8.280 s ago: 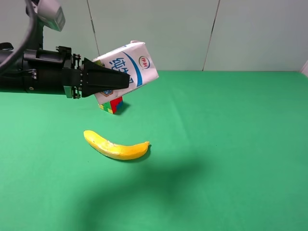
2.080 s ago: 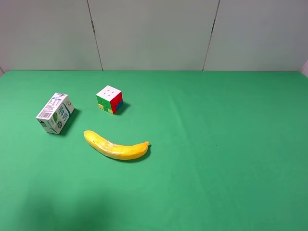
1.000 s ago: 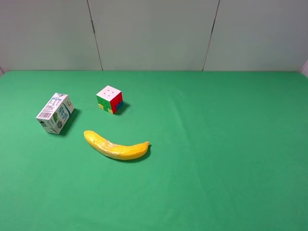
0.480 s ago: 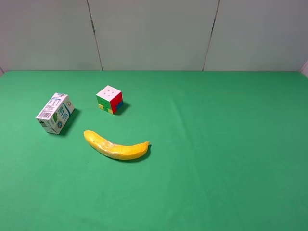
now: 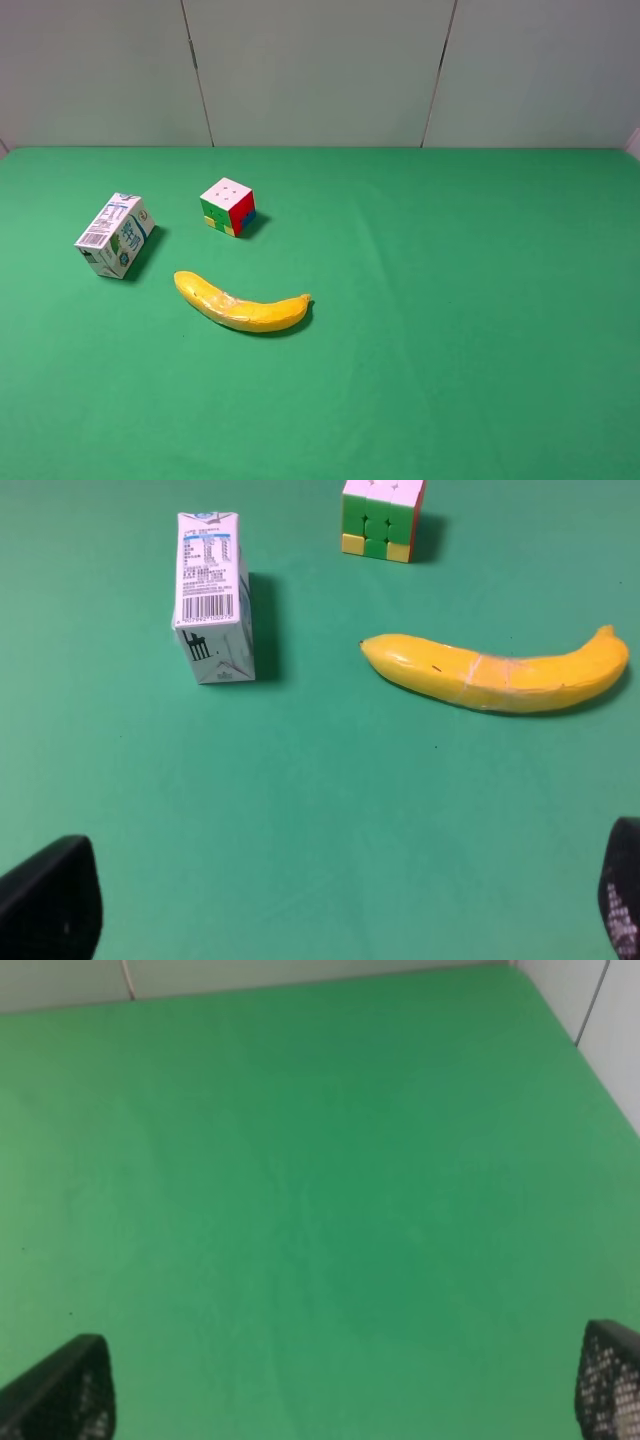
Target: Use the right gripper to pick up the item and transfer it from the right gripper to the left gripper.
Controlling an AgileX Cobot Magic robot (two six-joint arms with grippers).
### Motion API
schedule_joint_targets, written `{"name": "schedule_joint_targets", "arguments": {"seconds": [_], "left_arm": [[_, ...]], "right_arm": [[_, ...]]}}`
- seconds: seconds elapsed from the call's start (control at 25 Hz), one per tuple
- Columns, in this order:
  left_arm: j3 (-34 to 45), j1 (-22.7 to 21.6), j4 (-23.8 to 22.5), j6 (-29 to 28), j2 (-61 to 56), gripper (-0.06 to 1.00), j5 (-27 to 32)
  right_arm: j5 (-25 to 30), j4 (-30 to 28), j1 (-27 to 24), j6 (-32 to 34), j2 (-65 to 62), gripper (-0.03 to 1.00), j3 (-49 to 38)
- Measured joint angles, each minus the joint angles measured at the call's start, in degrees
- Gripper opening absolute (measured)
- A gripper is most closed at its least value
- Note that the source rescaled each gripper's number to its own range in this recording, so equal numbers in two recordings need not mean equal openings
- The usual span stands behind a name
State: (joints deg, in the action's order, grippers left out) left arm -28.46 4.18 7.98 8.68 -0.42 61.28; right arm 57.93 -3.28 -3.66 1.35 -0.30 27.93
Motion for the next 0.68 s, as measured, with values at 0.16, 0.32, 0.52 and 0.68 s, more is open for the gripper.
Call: {"name": "schedule_joint_targets", "arguments": {"seconds": [0.16,0.32,0.52,0.68], "left_arm": [[0.0,0.0,0.0,0.0,0.0,1.0,-0.13],[0.0,0.0,0.0,0.0,0.0,1.0,-0.19],[0.0,0.0,0.0,0.0,0.0,1.0,-0.27],[0.0,0.0,0.0,0.0,0.0,1.0,-0.31]], "right_arm": [[0.0,0.0,0.0,0.0,0.0,1.0,0.0],[0.0,0.0,0.0,0.0,0.0,1.0,0.0],[-0.07,0.0,0.0,0.0,0.0,1.0,0.0],[-0.07,0.0,0.0,0.0,0.0,1.0,0.0]]}}
